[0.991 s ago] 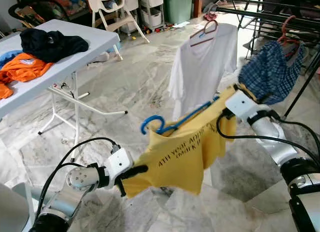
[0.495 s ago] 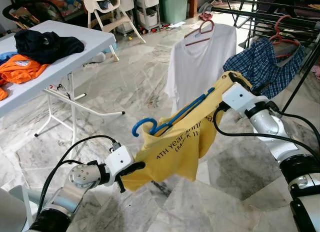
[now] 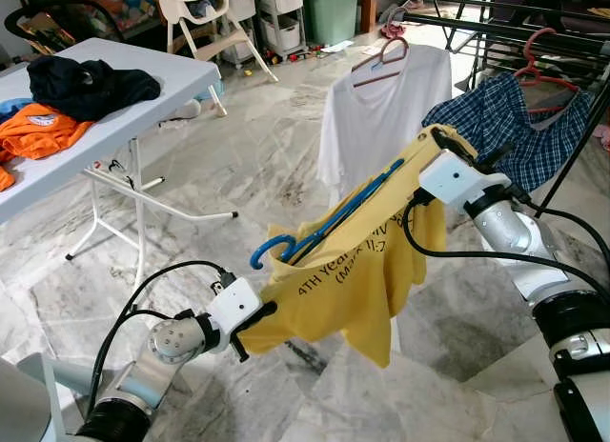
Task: Hang hanger
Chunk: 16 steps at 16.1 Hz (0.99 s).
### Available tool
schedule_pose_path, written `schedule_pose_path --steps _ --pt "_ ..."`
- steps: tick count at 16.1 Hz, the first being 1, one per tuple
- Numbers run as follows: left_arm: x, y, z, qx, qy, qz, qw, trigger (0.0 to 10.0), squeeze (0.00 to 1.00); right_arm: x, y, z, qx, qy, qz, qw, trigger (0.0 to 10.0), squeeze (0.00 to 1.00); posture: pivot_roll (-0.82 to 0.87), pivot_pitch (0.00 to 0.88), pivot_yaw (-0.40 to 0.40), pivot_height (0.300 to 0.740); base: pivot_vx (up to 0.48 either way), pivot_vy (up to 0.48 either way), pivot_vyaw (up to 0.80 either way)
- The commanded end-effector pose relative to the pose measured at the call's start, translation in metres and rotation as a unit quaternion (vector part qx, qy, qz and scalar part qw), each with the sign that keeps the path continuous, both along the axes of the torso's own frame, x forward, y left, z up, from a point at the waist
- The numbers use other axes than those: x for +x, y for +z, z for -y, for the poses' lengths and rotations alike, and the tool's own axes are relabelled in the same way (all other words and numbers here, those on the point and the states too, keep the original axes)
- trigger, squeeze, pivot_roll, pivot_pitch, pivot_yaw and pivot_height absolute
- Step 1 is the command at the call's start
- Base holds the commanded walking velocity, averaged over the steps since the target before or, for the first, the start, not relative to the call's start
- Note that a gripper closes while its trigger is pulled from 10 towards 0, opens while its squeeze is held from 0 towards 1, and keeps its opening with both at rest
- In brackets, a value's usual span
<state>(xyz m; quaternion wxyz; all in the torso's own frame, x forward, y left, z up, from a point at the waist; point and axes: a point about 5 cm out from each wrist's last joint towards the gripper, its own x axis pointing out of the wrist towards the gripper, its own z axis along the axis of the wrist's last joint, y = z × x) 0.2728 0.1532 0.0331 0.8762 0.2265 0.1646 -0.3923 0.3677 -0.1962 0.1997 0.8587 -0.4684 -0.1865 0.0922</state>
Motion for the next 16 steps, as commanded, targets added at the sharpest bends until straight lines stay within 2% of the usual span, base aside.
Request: schedule_pose_path --steps 1,2,4,6,7,8,9,10,11,16 --pt "-0.023 -0.035 -0.032 0.06 0.058 -0.094 0.992 0.0 0.0 0.0 0.036 0.008 0.037 -0.01 0.068 0.997 0.0 0.0 -0.15 0.056 0.116 0.74 0.0 0.0 0.0" --pt "-0.023 -0.035 -0.032 0.06 0.058 -0.094 0.992 0.0 0.0 0.0 0.036 0.008 0.037 -0.01 0.068 0.997 0.0 0.0 -0.15 0.056 0.116 0.74 0.0 0.0 0.0" --pt "-0.026 -0.041 -0.031 0.069 0.056 -0.119 0.989 0.0 0.0 -0.005 0.029 -0.003 0.033 0.022 0.056 0.998 0.0 0.0 -0.15 0.055 0.116 0.74 0.0 0.0 0.0" --pt "-0.024 -0.04 -0.03 0.07 0.059 -0.12 0.988 0.0 0.0 -0.009 0.02 -0.013 0.049 0.043 0.041 0.997 0.0 0.0 -0.14 0.056 0.116 0.74 0.0 0.0 0.0" --pt "-0.023 -0.039 -0.027 0.066 0.054 -0.12 0.989 0.0 0.0 -0.014 0.015 -0.029 0.069 0.076 0.031 0.994 3.1 0.0 -0.15 0.055 0.12 0.74 0.0 0.0 0.0" --pt "-0.023 -0.039 -0.026 0.064 0.053 -0.121 0.989 0.0 0.0 -0.015 0.014 -0.033 0.076 0.086 0.029 0.993 3.1 0.0 -0.15 0.055 0.12 0.74 0.0 0.0 0.0" --pt "-0.023 -0.038 -0.02 0.059 0.045 -0.124 0.99 0.0 0.0 -0.024 0.008 -0.056 0.08 0.126 0.021 0.989 3.1 0.0 -0.15 0.054 0.121 0.74 0.0 0.0 0.0" --pt "-0.022 -0.039 -0.017 0.058 0.042 -0.125 0.99 0.0 0.0 -0.027 0.004 -0.064 0.086 0.138 0.013 0.987 2.5 0.0 -0.15 0.053 0.123 0.74 0.0 0.0 0.0" --pt "-0.023 -0.039 -0.013 0.055 0.032 -0.128 0.99 0.0 0.0 -0.033 -0.003 -0.077 0.1 0.155 -0.002 0.983 0.0 0.0 -0.16 0.053 0.122 0.74 0.0 0.0 0.0" --pt "-0.02 -0.036 -0.009 0.051 0.031 -0.121 0.991 0.0 0.0 -0.039 -0.016 -0.082 0.1 0.151 -0.033 0.983 0.0 0.0 -0.16 0.052 0.122 0.74 0.0 0.0 0.0"
